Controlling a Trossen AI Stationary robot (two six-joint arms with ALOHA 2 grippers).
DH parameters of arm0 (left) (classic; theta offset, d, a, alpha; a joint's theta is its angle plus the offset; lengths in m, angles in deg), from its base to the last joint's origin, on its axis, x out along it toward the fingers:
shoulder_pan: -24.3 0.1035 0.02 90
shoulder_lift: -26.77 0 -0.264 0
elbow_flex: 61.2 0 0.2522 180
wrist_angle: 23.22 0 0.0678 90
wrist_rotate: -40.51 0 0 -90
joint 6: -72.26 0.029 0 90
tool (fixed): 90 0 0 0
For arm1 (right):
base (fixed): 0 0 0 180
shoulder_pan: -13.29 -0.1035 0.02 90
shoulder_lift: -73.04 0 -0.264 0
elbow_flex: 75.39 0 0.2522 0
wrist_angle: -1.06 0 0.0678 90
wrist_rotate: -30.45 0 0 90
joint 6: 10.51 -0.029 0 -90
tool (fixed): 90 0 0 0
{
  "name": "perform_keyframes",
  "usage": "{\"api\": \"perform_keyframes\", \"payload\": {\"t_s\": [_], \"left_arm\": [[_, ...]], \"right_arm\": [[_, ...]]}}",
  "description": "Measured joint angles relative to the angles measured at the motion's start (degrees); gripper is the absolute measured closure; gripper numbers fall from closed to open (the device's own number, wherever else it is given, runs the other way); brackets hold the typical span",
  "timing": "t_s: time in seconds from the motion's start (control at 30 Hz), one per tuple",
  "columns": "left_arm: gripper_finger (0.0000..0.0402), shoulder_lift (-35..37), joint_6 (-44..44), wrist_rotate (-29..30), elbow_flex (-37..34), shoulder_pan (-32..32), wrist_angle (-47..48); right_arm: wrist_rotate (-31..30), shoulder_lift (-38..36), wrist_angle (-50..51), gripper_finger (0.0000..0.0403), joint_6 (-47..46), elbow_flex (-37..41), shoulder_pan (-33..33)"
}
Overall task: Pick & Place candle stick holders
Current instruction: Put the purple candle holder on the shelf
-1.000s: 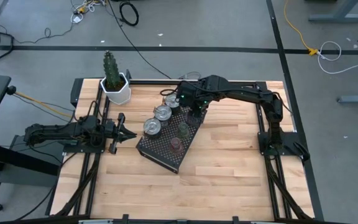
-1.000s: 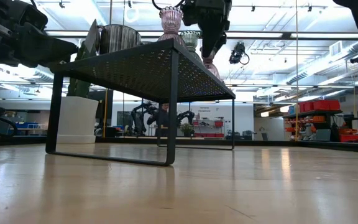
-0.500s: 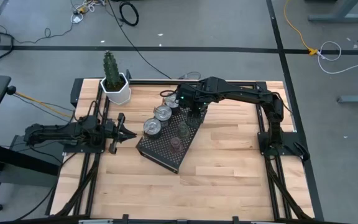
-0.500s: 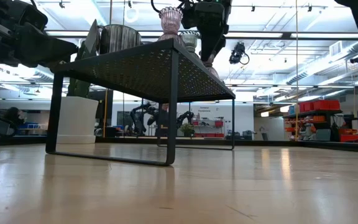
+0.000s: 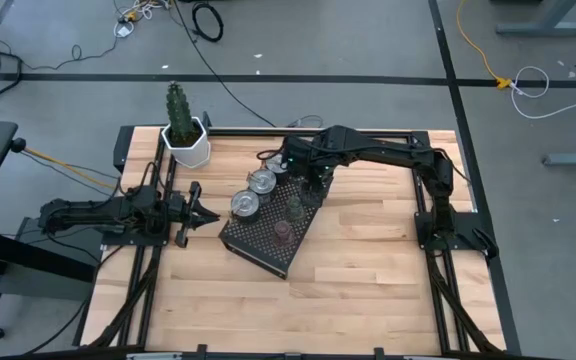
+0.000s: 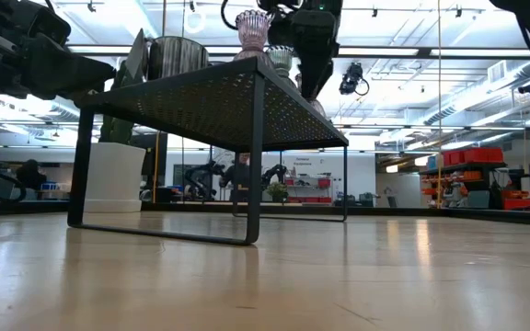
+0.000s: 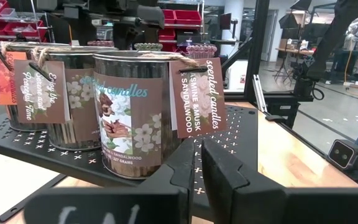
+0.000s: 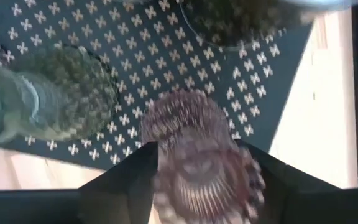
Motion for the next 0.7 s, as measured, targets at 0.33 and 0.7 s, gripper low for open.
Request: {"api": "perform_keyframes", "payload": {"t_s": [0.33,0.7], "left_arm": [[0.0367,0.0,0.0,0.0,0.0,0.0,0.0],[0.0367,0.0,0.0,0.0,0.0,0.0,0.0]], "right_arm": [[-0.1,-0.2,-0.8,0.0143,0.7,-0.1,0.0],[-0.3,-0.3,-1.0,0.0093,1.1,-0.2,0.0]]}}
